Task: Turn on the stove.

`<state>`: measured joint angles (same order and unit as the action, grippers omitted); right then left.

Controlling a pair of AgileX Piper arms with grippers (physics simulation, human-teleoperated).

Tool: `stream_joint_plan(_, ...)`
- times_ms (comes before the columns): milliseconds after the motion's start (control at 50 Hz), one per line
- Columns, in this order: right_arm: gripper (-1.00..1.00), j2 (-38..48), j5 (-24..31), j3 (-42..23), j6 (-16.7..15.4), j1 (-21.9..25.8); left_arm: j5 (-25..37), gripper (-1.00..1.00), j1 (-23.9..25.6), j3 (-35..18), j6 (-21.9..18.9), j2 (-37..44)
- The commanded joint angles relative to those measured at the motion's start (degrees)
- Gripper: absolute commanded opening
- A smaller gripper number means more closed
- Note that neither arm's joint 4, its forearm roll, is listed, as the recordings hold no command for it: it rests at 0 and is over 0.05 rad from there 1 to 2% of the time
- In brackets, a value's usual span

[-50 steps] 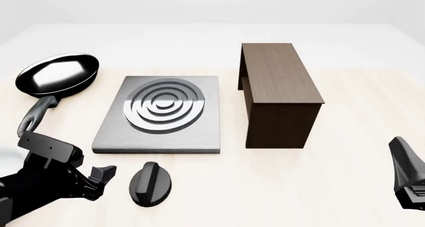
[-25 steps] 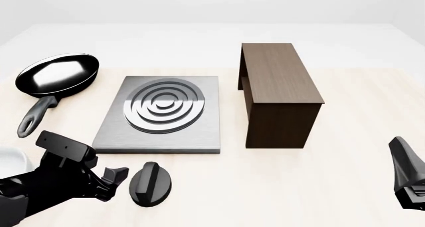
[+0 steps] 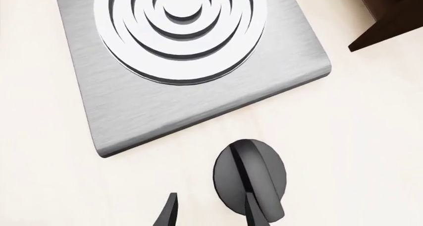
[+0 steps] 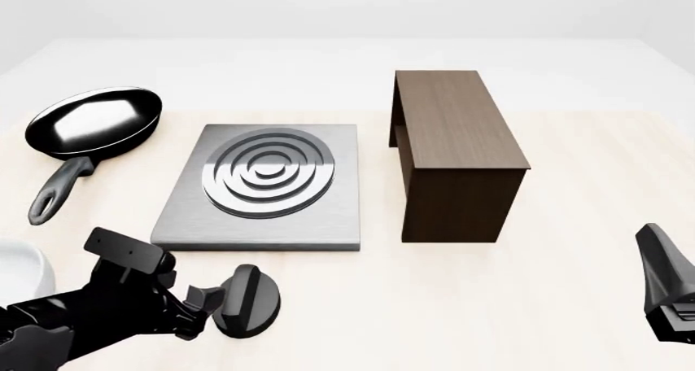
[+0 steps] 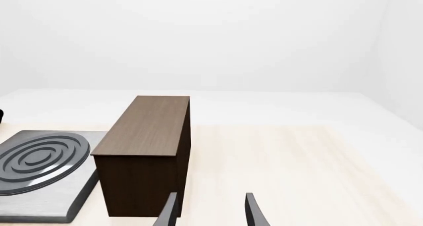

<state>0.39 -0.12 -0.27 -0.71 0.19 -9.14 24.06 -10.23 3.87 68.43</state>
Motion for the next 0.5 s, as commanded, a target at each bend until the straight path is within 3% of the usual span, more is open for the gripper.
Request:
stream_joint_plan(20, 1.0, 0.0, 0.0, 0.0, 0.0, 0.01, -3.42, 1.0, 0.68, 0.76, 1.01, 3.87)
stream_joint_plan(500, 1.0, 0.0, 0.0, 0.0, -0.02, 0.04, -8.15, 1.0, 3.14, 1.79, 3.63, 10.32)
